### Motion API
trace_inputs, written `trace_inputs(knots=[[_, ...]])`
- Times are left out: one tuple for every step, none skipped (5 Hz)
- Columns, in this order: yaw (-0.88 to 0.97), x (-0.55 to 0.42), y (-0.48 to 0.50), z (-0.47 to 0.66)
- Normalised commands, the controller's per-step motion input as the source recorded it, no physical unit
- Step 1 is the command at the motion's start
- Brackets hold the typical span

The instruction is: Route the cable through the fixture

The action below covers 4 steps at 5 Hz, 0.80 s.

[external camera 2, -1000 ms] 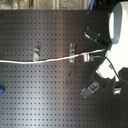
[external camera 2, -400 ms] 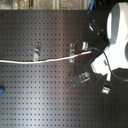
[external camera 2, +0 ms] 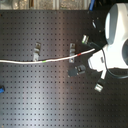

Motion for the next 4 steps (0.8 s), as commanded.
trace_inputs(knots=[[0.97,-0.018,0.054,0.22],[0.27,-0.580,0.006,0.12],[-0.26,-0.626,-0.129,0.06],[0.01,0.000,0.000,0.00]])
